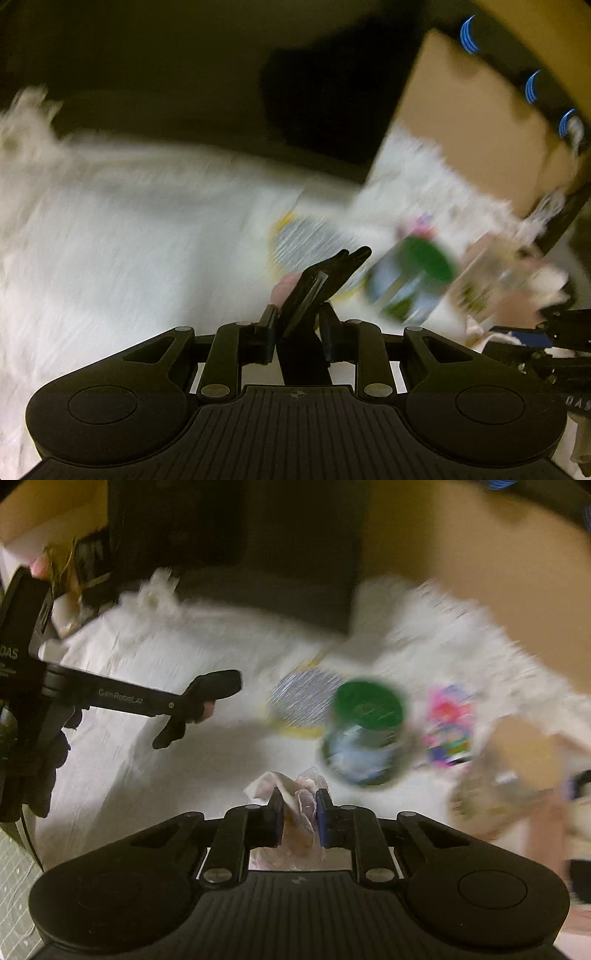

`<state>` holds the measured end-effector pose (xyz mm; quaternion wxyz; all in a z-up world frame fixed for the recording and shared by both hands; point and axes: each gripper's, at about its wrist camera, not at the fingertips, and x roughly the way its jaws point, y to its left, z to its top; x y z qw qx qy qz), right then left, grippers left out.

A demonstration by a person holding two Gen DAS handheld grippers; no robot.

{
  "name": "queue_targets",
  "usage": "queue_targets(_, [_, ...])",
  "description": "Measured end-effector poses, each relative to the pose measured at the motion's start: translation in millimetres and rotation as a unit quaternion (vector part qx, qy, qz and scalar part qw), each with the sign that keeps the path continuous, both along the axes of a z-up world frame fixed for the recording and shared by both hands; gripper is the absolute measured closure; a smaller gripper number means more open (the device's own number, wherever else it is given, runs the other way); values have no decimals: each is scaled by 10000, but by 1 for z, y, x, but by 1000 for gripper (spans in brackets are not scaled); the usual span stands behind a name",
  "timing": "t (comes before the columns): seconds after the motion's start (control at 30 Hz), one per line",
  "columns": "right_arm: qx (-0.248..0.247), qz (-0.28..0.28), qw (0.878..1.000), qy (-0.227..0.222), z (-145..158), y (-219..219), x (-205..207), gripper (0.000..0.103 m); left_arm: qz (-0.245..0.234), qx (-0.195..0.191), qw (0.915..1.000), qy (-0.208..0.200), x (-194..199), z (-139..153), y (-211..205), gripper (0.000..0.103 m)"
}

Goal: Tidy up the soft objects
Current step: 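Carry the pink cloth into the pink box with the right tool while the left drops its item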

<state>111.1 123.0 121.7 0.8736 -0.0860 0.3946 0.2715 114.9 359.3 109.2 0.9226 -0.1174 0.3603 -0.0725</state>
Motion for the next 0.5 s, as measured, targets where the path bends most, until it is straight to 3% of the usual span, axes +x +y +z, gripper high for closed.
queue_targets(0.17, [214, -713, 9942, -778, 68, -78, 13, 86, -587, -396, 9960, -537, 19, 49, -57, 75])
queue_targets(0.3, [239, -1474, 9810, -1238, 115, -153, 25, 86, -1384, -662, 9854, -734, 42, 75, -134, 75])
queue_targets(0.5, [177, -2247, 9647, -1362, 140, -239, 26, 86, -2130, -1234, 9674, -598, 80, 77, -241, 75])
